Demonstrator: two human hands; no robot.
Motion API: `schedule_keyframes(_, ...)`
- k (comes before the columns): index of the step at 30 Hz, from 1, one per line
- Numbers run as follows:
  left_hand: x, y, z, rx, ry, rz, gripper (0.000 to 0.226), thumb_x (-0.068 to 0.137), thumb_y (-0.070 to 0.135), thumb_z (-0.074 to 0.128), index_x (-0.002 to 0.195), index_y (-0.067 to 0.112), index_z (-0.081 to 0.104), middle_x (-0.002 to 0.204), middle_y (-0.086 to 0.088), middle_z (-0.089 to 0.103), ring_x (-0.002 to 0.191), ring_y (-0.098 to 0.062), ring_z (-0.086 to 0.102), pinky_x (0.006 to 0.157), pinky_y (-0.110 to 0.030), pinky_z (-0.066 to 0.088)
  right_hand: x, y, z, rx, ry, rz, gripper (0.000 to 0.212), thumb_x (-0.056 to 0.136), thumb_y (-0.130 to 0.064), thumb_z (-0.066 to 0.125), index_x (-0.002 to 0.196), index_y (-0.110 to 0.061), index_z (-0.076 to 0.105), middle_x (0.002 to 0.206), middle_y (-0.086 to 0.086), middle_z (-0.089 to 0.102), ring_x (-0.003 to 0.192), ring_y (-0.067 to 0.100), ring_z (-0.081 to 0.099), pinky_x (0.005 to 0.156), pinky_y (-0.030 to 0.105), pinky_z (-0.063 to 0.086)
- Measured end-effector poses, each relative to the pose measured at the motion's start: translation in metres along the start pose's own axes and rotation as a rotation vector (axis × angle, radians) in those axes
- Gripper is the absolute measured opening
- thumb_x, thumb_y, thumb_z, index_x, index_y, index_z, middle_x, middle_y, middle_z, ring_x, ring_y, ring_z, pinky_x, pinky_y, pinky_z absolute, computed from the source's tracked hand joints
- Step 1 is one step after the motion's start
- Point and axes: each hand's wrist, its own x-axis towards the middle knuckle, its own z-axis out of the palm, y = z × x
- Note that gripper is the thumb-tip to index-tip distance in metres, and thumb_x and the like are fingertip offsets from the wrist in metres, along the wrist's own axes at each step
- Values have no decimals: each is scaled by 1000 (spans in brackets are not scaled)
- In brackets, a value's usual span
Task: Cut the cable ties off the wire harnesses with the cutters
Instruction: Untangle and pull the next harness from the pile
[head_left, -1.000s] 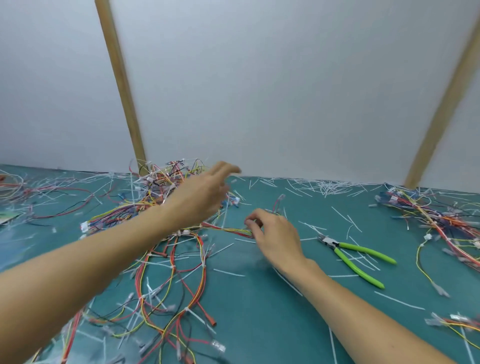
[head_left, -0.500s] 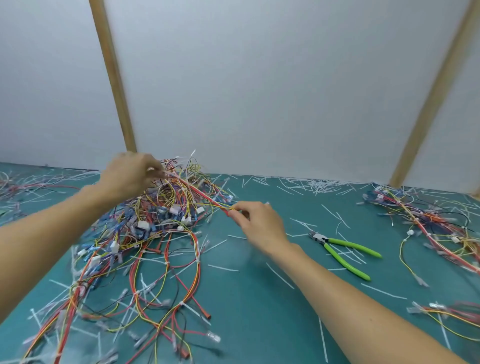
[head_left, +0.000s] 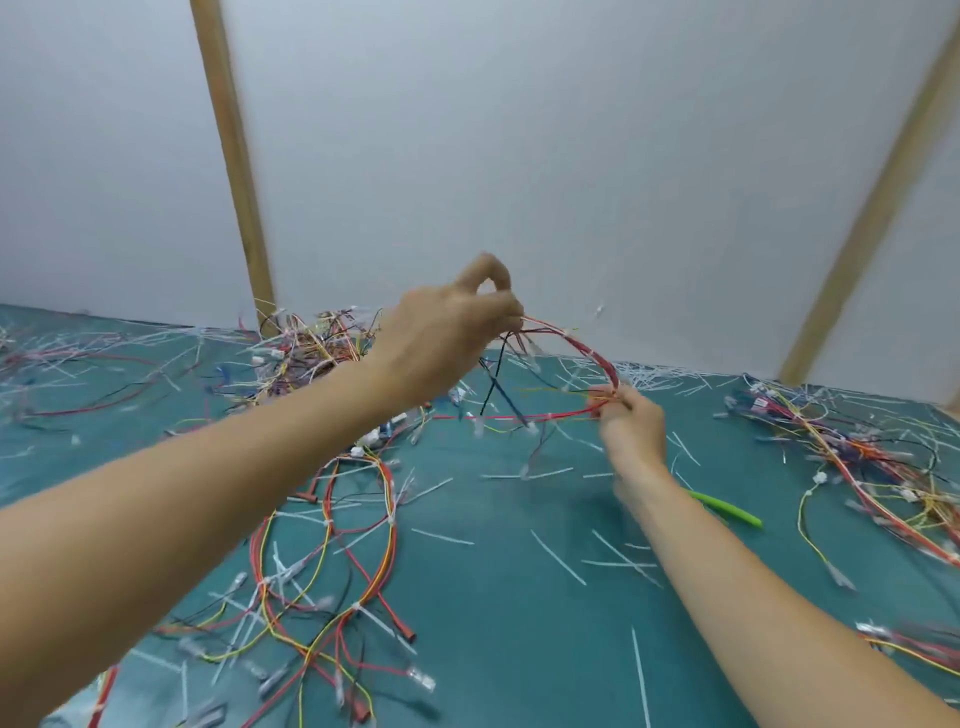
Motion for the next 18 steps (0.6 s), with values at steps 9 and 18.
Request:
schedule_keyframes(9,51,18,10,-915,-421,-1039,9,96,14,60,91,8,64,75,-5,71,45,-12,65,38,-14,42,31,-55,-91,-313,-149,-477,33,89,-6,74,110,-30,71,111,-11,71,112,12,61,95,28,46)
schedule_keyframes(18,33,37,52,-536,-345,-729,11,97,27,60,92,18,62,90,-5,69,67,-22,72,52,-27,49,-14,-73,-87,-539,-235,-809,69,77,-14,62,144,-25,49,145,-8,50,142,12,37,122,35,26)
